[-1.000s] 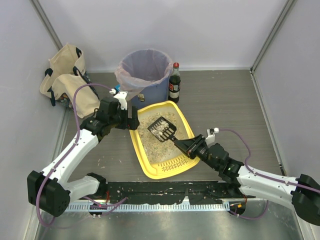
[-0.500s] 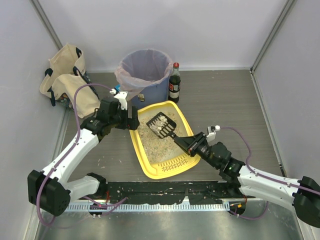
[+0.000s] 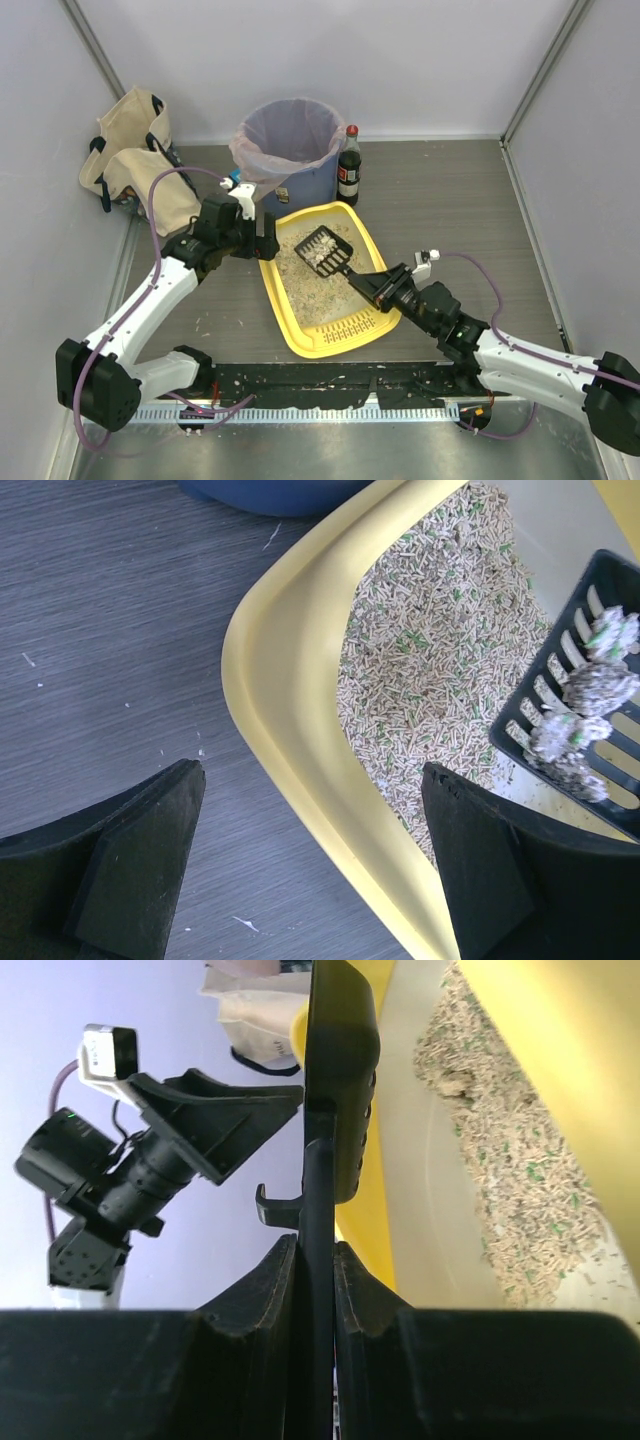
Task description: Clean the litter box
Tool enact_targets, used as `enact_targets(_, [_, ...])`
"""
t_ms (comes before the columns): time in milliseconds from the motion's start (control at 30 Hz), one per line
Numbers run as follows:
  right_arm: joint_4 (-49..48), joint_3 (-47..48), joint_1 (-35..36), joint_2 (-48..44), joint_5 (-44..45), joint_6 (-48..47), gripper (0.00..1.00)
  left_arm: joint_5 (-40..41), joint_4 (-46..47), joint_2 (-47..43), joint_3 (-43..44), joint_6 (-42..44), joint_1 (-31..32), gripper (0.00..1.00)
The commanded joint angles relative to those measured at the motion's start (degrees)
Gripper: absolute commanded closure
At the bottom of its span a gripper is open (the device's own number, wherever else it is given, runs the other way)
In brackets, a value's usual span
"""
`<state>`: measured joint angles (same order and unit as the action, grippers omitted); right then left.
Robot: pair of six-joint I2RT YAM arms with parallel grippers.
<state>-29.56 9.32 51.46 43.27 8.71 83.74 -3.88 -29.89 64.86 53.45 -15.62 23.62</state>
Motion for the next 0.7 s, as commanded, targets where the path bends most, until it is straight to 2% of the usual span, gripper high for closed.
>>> enact_targets(0, [3.3, 5.4, -0.4, 1.4, -3.3, -3.5, 0.99, -0.5, 1.1, -0.2, 1.4, 0.4, 0.2, 0.06])
enact_targets(133, [-0.2, 3.3, -1.6, -2.9, 0.5, -3.4, 0.99, -0.8, 1.0, -0.3, 1.5, 0.4, 0.2, 0.06])
enact_targets(233, [8.2, 7.8, -1.7, -0.3, -4.2, -5.4, 0.99, -0.3, 1.1, -0.6, 1.2, 0.5, 0.2, 0.06])
enact_targets(367, [4.7, 4.8, -2.2, -4.1, 0.7, -5.3, 0.99, -0.9, 1.0, -0.5, 1.5, 0.4, 0.2, 0.06])
enact_targets(467, [4.4, 6.1, -2.3, 0.6, -5.6, -4.0, 0.99, -0.5, 1.1, -0.6, 1.2, 0.4, 0.1, 0.04])
enact_targets(500, [3.0, 5.7, -2.5, 0.5, -5.3, -2.5, 0.98, -0.4, 1.0, -0.5, 1.3, 0.4, 0.1, 0.04])
enact_targets(533, [-2.3, 2.9, -2.9, -0.2, -4.3, -1.3, 0.99, -0.6, 1.0, -0.5, 1.4, 0.3, 0.2, 0.04])
enact_targets(600, [-5.1, 1.0, -3.3, -1.6, -1.5, -0.6, 0.99, -0.7, 1.0, -0.7, 1.4, 0.3, 0.1, 0.04])
enact_targets(667, [2.5, 4.2, -3.3, 0.3, -5.2, -2.9, 0.98, -0.3, 1.1, -0.9, 1.2, 0.3, 0.1, 0.03])
